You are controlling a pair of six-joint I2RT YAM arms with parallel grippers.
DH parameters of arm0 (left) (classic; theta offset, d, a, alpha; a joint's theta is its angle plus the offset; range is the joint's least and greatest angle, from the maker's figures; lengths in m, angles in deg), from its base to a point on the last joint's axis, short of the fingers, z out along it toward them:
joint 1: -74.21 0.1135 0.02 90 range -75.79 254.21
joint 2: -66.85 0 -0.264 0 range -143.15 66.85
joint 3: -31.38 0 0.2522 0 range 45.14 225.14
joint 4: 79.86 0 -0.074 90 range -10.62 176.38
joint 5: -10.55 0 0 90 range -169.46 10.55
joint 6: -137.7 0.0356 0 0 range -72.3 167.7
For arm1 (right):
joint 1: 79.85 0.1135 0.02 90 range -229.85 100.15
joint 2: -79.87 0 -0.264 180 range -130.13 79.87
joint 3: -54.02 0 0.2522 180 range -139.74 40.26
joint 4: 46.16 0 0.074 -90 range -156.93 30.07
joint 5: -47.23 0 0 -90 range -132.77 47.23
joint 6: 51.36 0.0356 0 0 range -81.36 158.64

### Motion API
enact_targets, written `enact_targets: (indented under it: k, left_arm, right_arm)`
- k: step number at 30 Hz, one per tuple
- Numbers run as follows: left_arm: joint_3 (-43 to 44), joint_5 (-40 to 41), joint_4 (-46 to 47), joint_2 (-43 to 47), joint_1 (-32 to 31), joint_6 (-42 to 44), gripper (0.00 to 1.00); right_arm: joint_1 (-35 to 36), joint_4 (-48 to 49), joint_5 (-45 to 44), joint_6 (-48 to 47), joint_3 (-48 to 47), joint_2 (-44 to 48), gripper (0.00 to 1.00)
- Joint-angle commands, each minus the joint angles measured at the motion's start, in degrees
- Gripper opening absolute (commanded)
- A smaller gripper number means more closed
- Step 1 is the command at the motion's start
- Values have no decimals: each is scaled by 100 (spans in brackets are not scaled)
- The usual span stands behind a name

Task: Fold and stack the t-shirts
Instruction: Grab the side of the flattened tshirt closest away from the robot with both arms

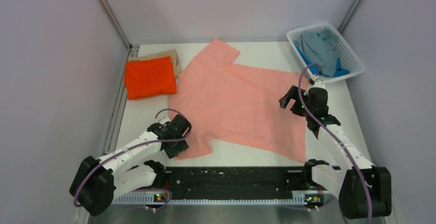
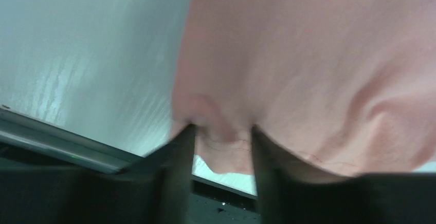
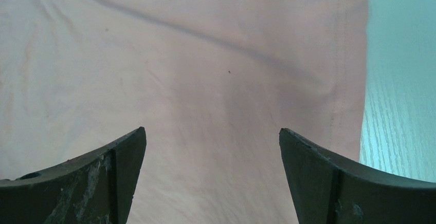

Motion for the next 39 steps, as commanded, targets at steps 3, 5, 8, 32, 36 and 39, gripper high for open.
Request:
enact_targets:
  k: [3,5,8,32,36,39]
  left_arm:
    - [74,-330,929,-620,-34,174,16]
    - [105,-326,1028,-546,-33,405,1]
    - [75,-396,1290,-372,-34,713,0]
    - [-343,-279,1744,624,-30,1400,0]
    - [-436,-273,1841,675,-30,1319,0]
    - [-429,-160,1822,660,-29,1258,0]
  right_arm:
    - [-59,51,-33,12,-217,135,99]
    - [-59,-93,-82,44,-251,190,98]
    - [-21,-490,3,-23,-404,210,94]
    - [2815,-4108,-1805,3445,327,1929,88]
    - [2814,-4615,-2079,3828,272,1854,88]
    - [2791,-4699,-2027,4047,480,1833,88]
